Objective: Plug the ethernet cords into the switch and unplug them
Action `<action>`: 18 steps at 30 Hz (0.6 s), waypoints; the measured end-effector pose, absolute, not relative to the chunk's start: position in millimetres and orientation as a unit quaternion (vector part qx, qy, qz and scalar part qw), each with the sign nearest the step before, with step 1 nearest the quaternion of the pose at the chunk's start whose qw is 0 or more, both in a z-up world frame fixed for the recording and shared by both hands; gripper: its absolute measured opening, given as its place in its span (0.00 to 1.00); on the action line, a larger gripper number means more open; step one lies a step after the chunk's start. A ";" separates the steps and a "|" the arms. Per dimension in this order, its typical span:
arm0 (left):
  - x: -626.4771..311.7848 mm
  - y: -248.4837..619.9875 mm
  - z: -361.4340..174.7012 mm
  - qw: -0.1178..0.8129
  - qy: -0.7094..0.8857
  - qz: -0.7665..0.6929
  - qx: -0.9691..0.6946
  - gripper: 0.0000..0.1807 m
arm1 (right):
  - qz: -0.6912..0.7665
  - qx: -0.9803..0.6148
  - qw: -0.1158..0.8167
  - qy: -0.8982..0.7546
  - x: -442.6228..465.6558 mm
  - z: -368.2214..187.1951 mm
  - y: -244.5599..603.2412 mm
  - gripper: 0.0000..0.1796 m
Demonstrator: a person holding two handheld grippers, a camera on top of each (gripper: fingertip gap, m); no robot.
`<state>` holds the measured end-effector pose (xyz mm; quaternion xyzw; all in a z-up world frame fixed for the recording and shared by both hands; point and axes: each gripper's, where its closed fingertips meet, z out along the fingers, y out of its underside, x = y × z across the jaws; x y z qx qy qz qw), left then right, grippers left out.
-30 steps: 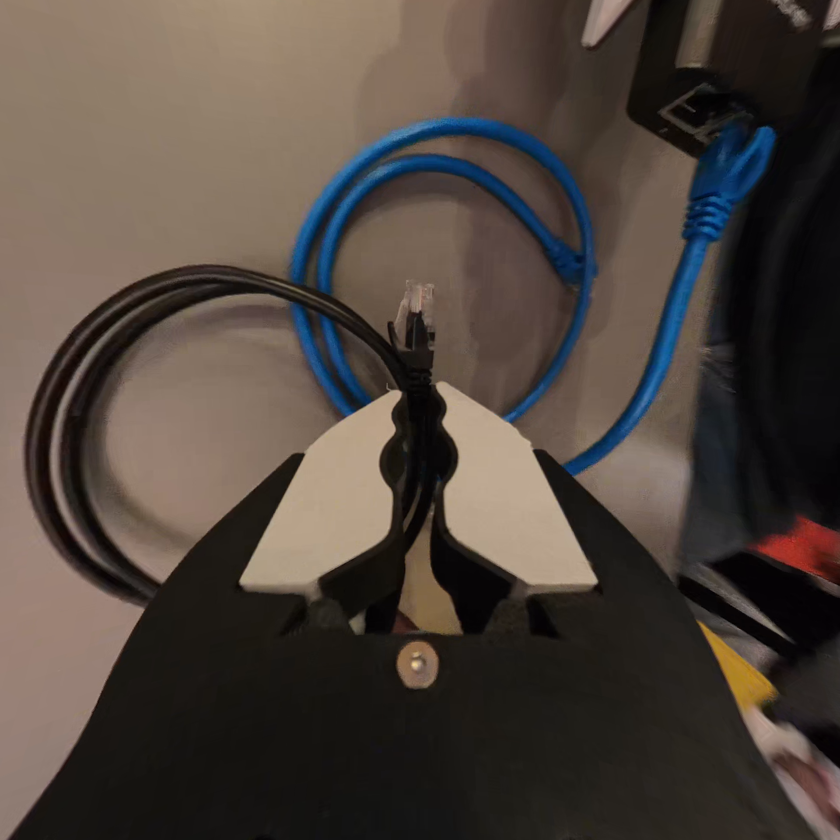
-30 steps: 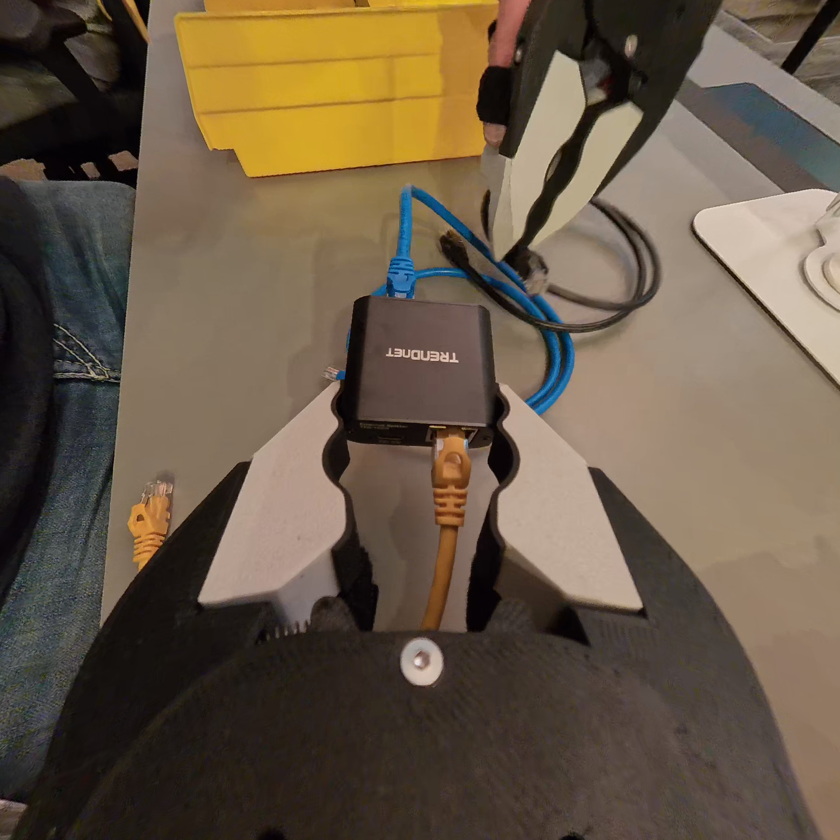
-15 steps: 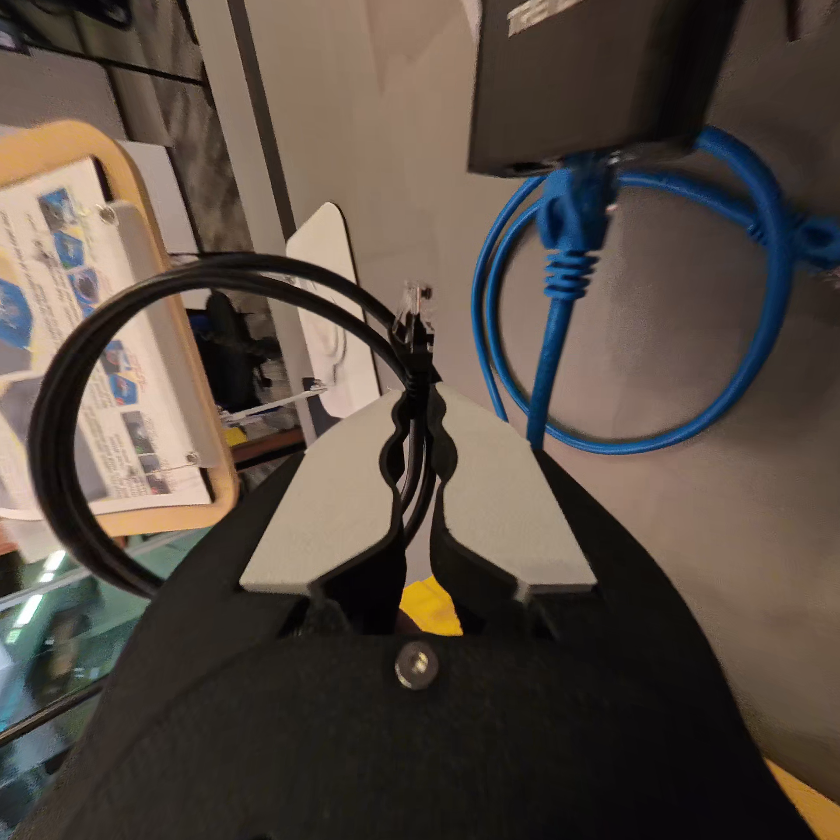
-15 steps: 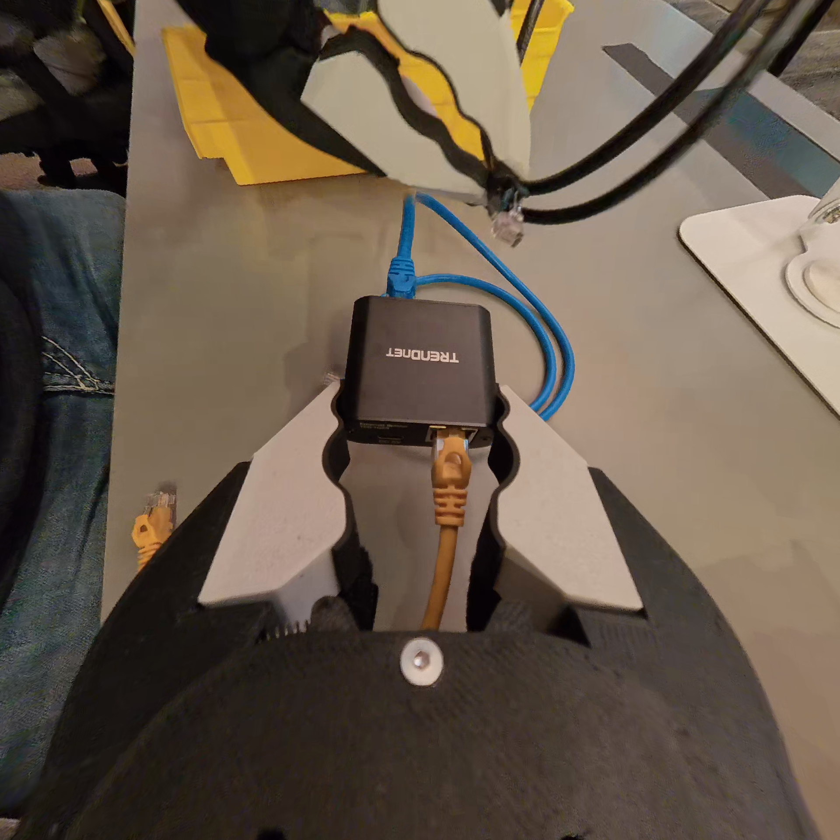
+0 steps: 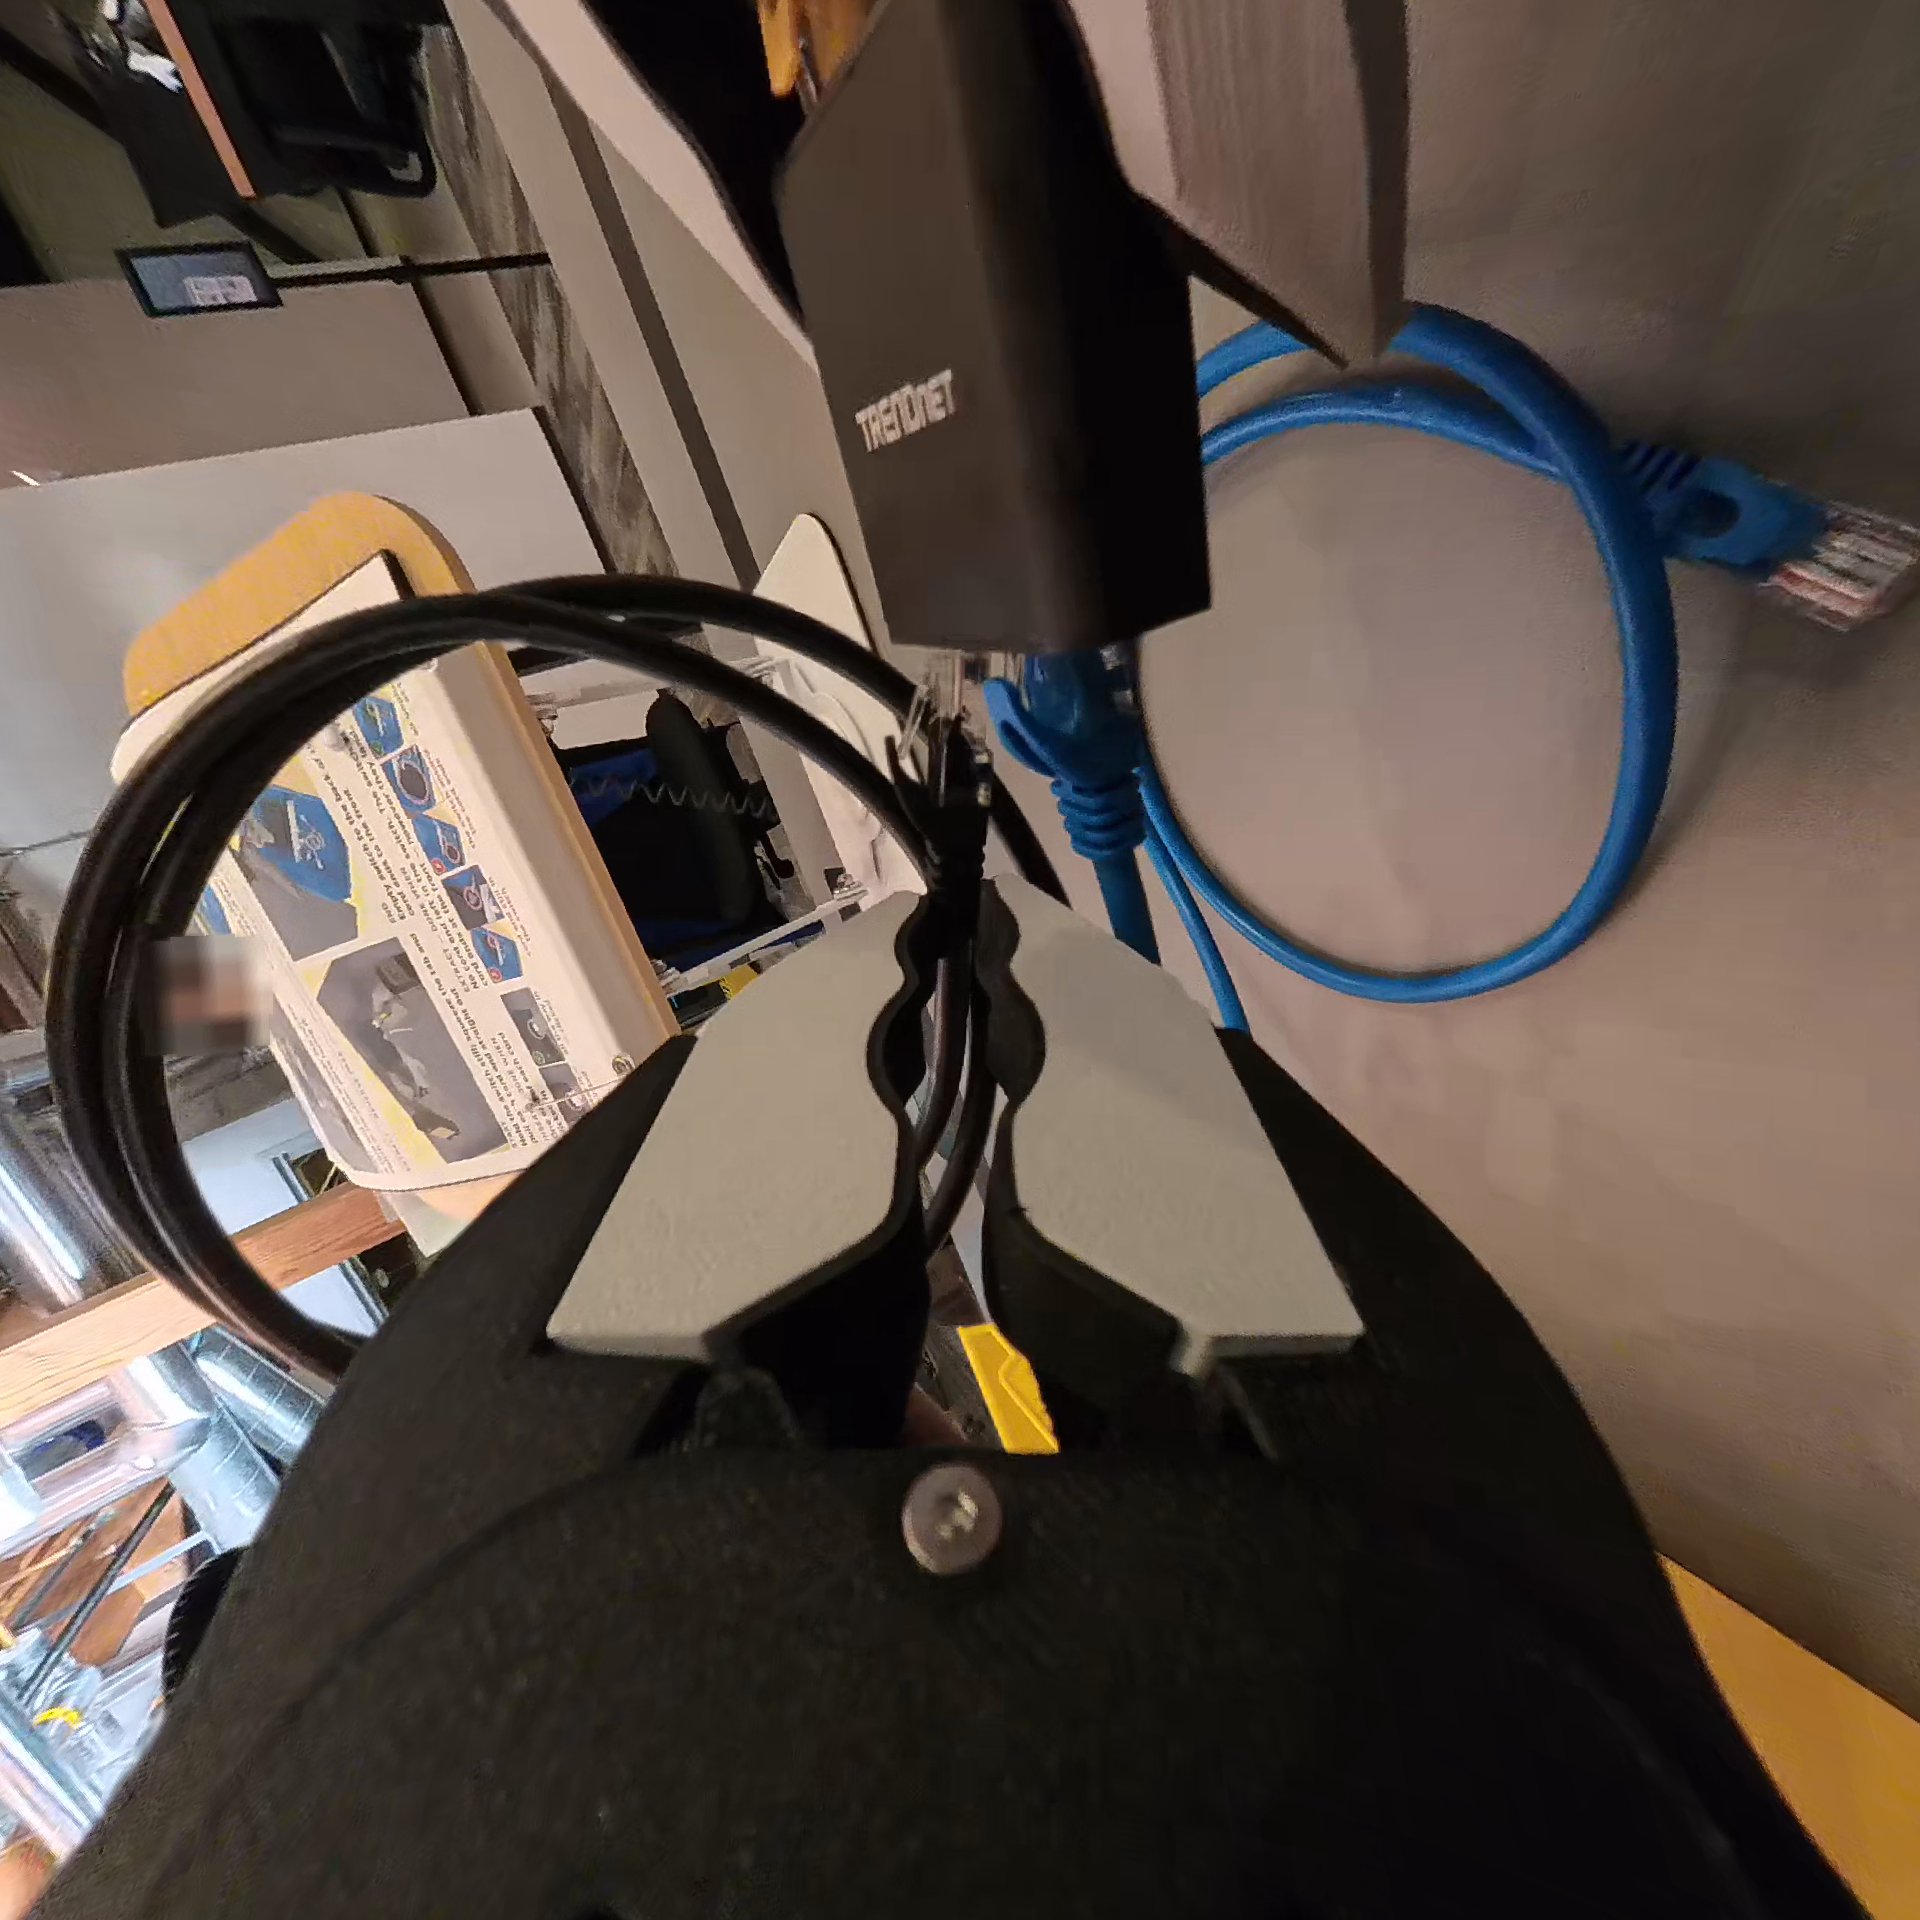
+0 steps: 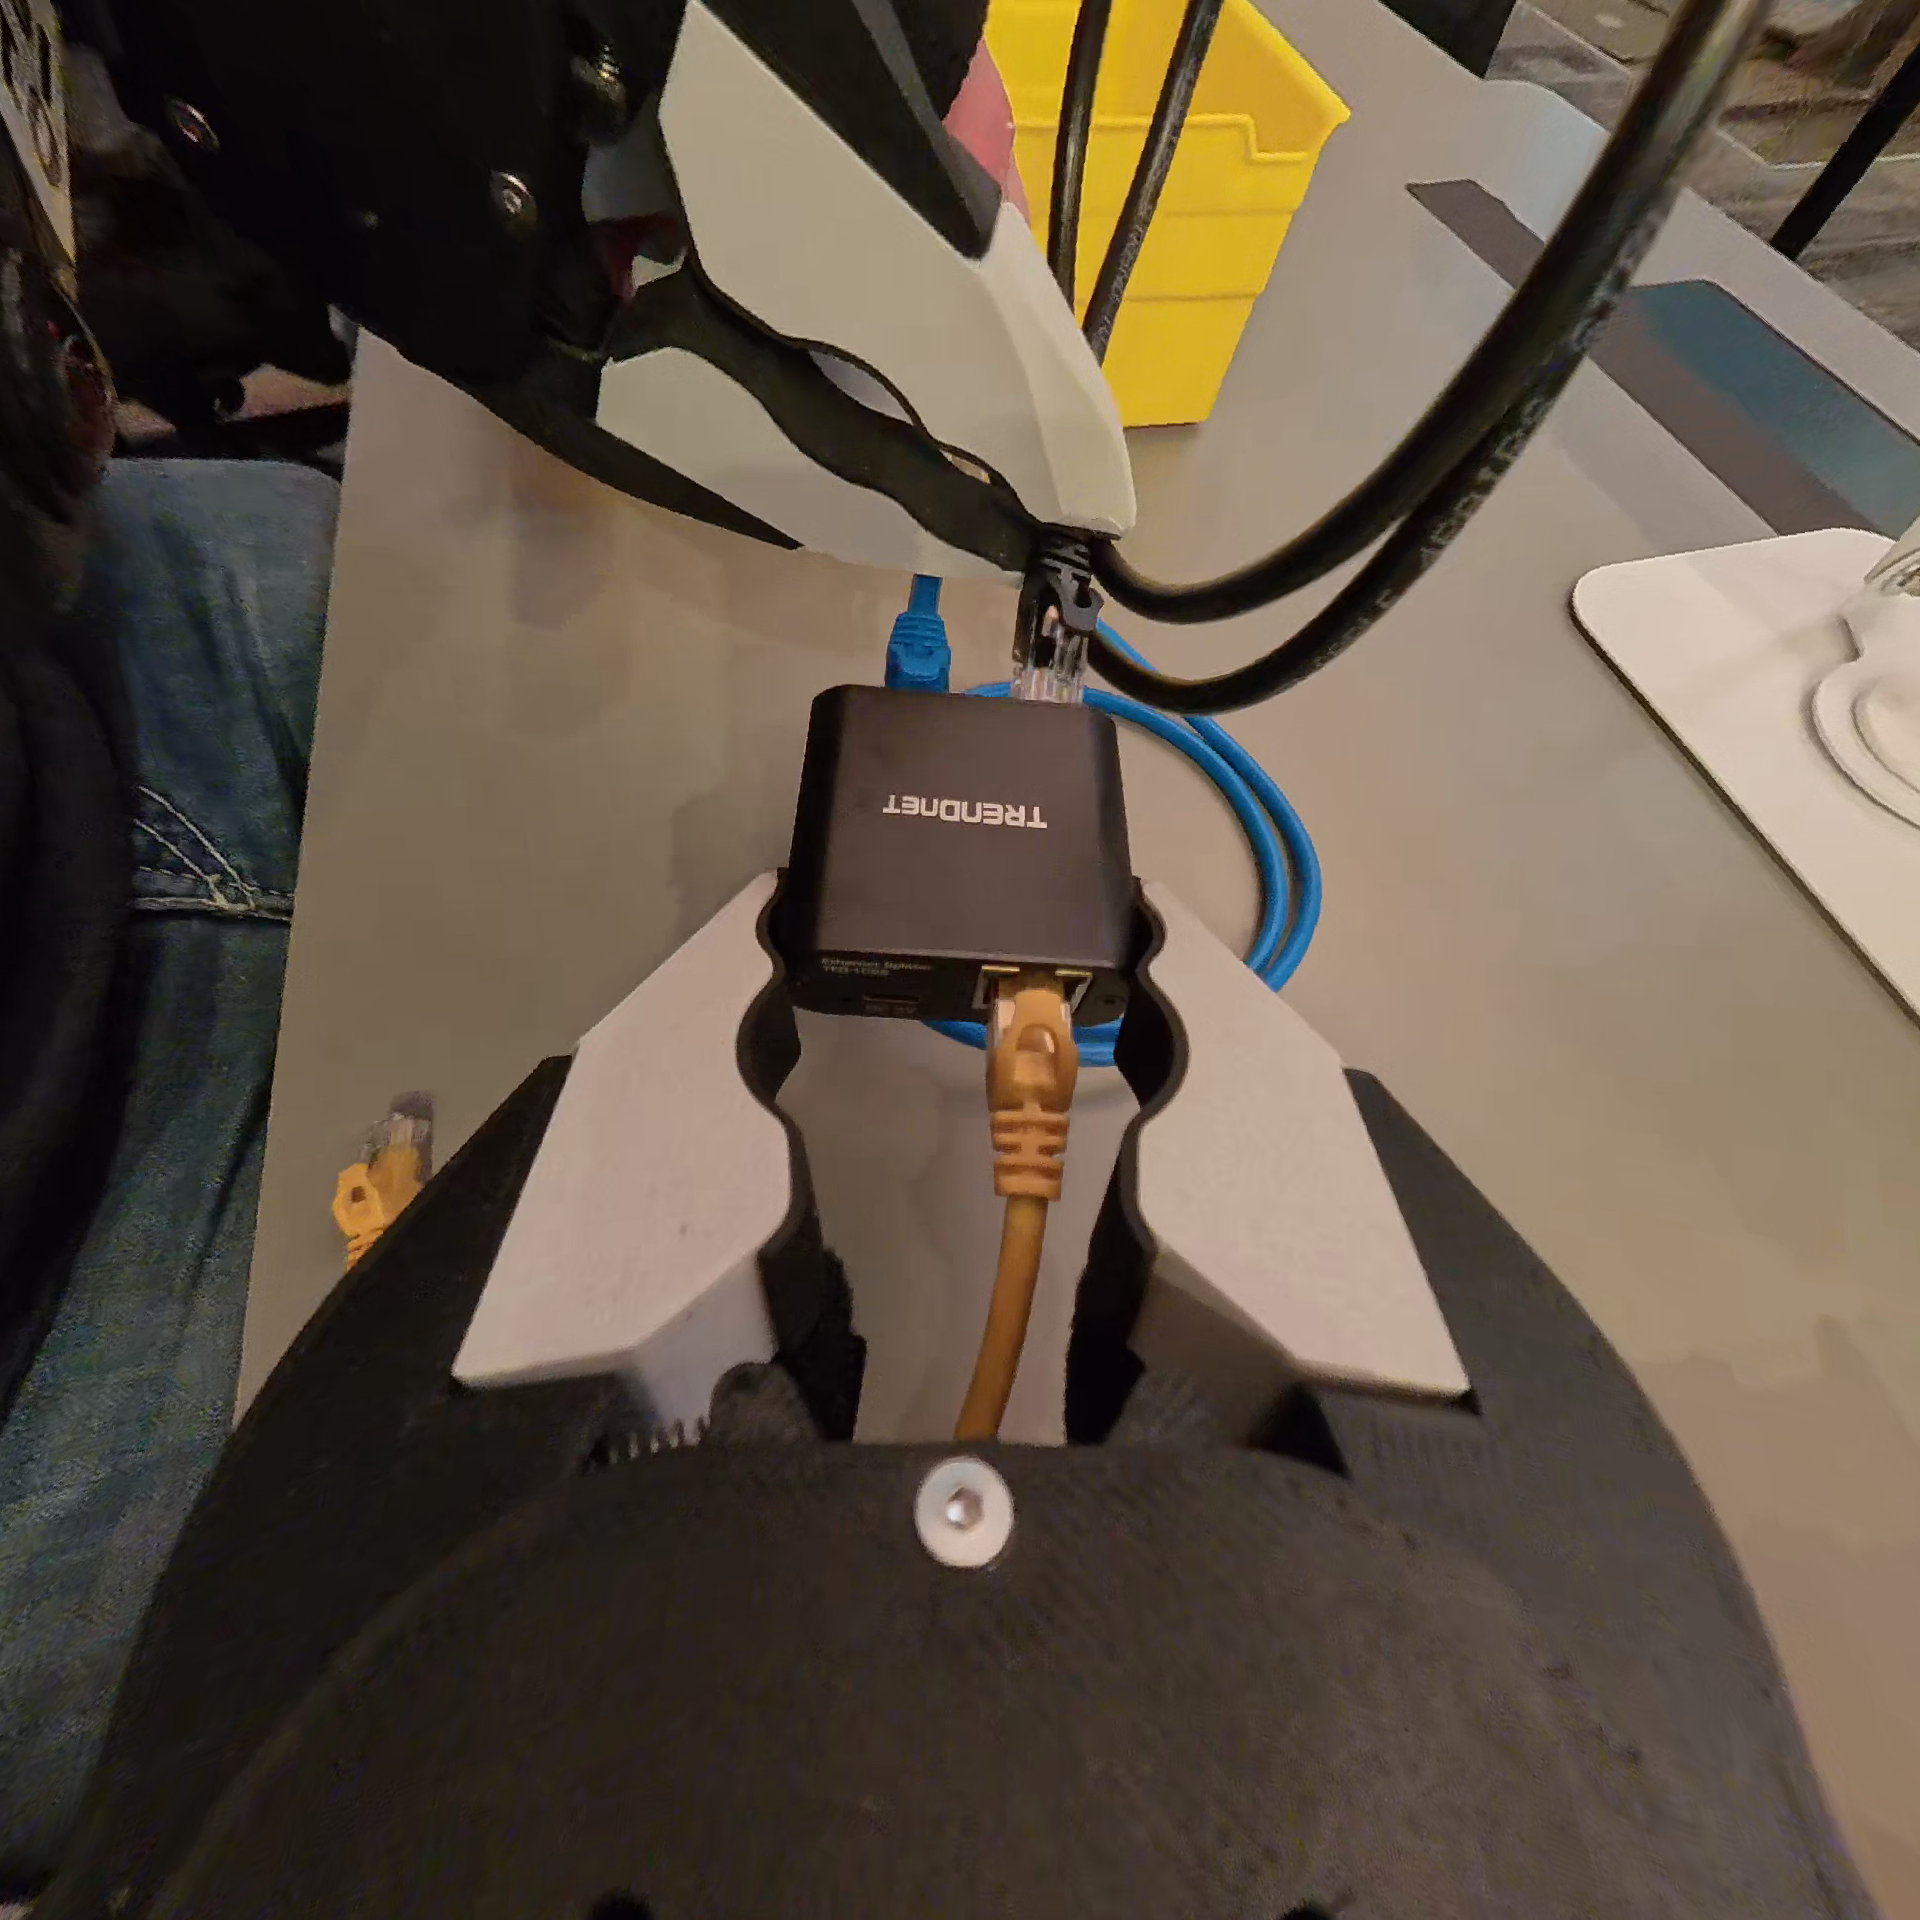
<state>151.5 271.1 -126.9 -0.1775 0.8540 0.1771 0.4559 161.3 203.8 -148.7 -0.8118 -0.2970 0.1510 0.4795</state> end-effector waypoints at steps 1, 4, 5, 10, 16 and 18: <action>150.4 270.0 -127.2 0.455 0.855 0.174 -0.178 0.04 | 0.157 -0.810 0.483 -0.293 161.5 -147.9 204.1 0.34; 148.2 265.6 -129.1 0.453 0.856 0.170 -0.180 0.04 | 0.172 -0.803 0.492 -0.289 160.1 -145.0 204.8 0.34; 147.5 265.7 -129.4 0.454 0.855 0.174 -0.181 0.04 | 0.177 -0.800 0.495 -0.290 159.3 -144.0 204.8 0.34; 147.7 265.4 -122.1 0.475 0.843 0.156 -0.198 0.04 | 0.200 -0.782 0.519 -0.283 158.4 -135.2 205.8 0.34; 144.9 263.0 -124.0 0.477 0.833 0.083 -0.269 0.04 | 0.217 -0.758 0.552 -0.271 158.0 -127.0 206.3 0.33; 145.4 263.3 -121.5 0.482 0.823 0.056 -0.293 0.04 | 0.223 -0.750 0.563 -0.266 159.0 -123.9 206.4 0.34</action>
